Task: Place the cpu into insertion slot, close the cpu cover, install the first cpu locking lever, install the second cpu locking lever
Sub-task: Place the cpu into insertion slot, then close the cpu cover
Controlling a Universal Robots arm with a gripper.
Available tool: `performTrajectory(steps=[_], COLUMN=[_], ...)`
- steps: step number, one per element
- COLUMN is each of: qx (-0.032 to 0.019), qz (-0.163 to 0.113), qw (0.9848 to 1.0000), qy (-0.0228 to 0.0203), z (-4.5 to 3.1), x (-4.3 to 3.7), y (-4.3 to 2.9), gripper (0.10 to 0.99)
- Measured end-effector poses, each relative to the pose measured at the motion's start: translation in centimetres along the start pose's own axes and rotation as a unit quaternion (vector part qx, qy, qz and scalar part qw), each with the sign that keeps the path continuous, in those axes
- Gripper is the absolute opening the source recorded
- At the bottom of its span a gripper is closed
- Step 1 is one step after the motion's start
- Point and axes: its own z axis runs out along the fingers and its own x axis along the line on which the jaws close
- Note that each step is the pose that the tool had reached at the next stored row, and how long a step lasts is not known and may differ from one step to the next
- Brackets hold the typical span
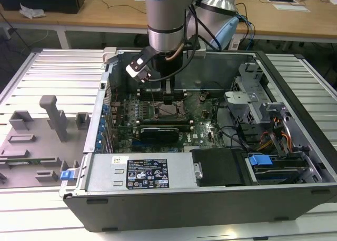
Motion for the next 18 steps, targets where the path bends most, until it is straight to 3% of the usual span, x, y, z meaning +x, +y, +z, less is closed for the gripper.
performTrajectory(steps=[4, 6, 18], qx=[0.0000, 0.0000, 0.0001], qz=[0.000, 0.000, 0.000], qw=[1.0000, 1.0000, 1.0000], qy=[0.0000, 0.0000, 0.0022], z=[-1.52, -1.94, -2.01], x=[0.02, 0.03, 0.03], y=[0.14, 0.17, 0.18], gripper=[0.106, 0.106, 0.106])
